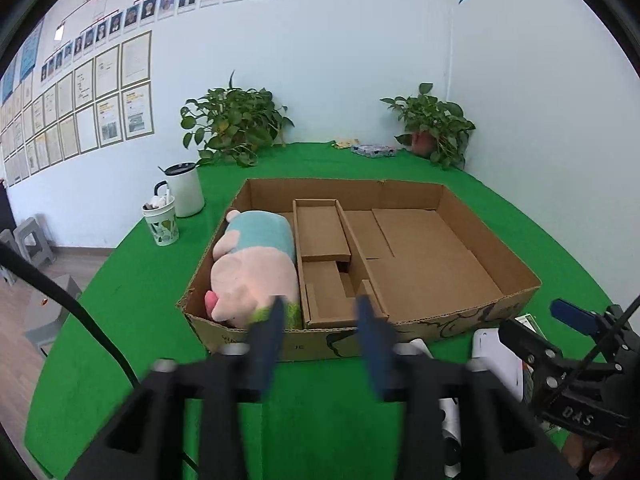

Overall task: Organize objects
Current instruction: 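Open the right tool to release the tray and withdraw both tools, then move the right tool to the white hair dryer head and close on it, then lift the hair dryer with the right tool and carry it over the box, then lower the hair dryer into the box and open the right tool, then withdraw the right tool and move it toward the white rectangular device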

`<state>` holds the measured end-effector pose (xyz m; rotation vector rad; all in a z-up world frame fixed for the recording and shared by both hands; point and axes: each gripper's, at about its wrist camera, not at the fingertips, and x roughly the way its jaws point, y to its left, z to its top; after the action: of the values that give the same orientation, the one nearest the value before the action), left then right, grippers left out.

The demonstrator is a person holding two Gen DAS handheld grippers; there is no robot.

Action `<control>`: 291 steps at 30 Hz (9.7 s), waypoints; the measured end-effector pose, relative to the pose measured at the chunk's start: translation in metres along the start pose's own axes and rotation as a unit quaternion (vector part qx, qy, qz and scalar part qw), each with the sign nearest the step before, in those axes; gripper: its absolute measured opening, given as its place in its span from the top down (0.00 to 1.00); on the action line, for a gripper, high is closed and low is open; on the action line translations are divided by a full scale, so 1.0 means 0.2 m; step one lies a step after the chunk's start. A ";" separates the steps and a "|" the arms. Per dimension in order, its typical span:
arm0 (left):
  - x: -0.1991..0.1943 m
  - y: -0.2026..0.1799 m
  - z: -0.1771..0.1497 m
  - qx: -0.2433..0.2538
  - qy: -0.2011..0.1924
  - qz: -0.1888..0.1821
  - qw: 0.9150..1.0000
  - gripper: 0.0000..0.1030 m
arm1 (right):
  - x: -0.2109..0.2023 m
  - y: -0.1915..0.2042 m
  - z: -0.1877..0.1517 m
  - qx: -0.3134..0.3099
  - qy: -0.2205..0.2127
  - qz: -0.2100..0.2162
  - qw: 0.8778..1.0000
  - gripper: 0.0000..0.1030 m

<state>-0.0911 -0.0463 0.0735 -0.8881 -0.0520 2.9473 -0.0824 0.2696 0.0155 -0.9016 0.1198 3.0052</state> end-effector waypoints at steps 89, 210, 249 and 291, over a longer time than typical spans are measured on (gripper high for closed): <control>0.66 -0.14 -0.34 -0.075 0.283 -0.258 0.921 0.28 | -0.13 0.08 -0.46 -0.079 0.127 0.120 0.981 0.43; 1.20 -0.17 0.60 0.054 0.270 -0.135 0.952 0.60 | 0.71 0.01 0.17 0.104 0.297 0.196 0.929 0.65; 0.33 -0.12 0.32 0.067 -0.033 -0.037 0.997 0.00 | 0.17 0.10 0.10 -0.020 0.036 0.012 0.999 0.24; 0.24 -0.08 -0.19 0.012 0.019 -0.031 0.999 0.01 | -0.02 -0.20 -0.21 0.016 0.074 0.062 0.995 0.01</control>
<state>-0.1096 -0.0268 0.0164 -0.9218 -0.0412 2.8676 -0.0552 0.3070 -0.0200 -1.1566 0.2307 3.0348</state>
